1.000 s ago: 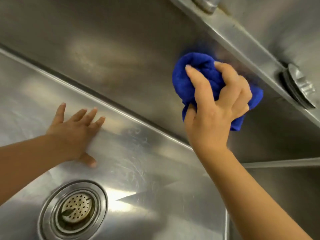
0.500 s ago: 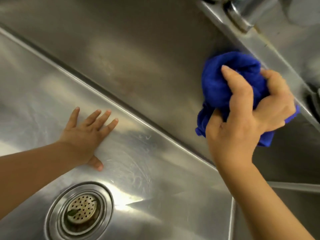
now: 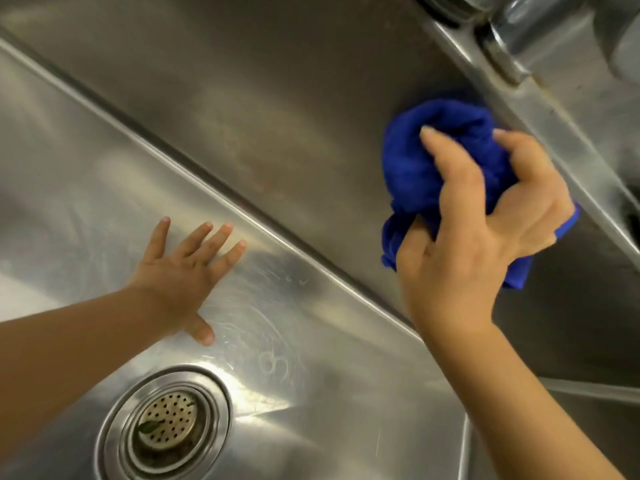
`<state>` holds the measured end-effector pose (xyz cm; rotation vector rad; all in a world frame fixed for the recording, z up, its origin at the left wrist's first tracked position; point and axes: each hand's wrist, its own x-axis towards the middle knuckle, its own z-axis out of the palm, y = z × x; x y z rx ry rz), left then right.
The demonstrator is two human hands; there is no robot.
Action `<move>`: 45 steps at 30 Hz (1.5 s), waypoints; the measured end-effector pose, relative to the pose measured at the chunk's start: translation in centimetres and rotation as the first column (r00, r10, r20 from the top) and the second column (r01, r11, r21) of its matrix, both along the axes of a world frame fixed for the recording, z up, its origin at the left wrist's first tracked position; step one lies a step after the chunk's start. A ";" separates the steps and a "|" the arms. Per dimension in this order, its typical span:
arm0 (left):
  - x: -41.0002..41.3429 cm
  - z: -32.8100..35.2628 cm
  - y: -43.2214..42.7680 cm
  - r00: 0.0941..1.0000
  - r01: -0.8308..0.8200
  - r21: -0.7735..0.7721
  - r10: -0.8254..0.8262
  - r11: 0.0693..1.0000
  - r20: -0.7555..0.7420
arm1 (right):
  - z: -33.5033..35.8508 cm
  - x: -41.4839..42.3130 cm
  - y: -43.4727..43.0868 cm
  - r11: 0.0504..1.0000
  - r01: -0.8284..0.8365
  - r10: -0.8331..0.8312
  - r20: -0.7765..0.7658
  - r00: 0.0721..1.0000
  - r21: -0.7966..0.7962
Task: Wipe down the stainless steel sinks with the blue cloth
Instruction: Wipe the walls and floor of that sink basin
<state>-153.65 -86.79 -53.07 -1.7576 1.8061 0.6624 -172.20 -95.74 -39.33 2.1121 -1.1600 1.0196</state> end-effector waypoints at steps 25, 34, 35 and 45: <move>6.1 -0.6 0.8 0.993 -0.119 -0.001 0.119 0.993 -0.008 | 0.0 4.3 0.4 0.986 -0.118 0.141 -0.211 0.967 0.119; 5.9 -0.1 0.7 0.991 -0.130 0.021 0.131 0.991 -0.019 | -1.9 5.3 -1.5 0.980 -0.169 0.197 -0.519 0.832 0.102; 5.8 0.0 0.7 0.991 -0.130 0.026 0.130 0.991 -0.025 | -2.3 5.0 -1.2 0.980 -0.150 0.198 -0.542 0.817 0.132; 6.2 -0.4 0.9 0.988 -0.129 0.014 0.130 0.992 -0.088 | -2.7 7.1 -1.7 0.977 -0.194 0.213 -0.433 0.876 0.088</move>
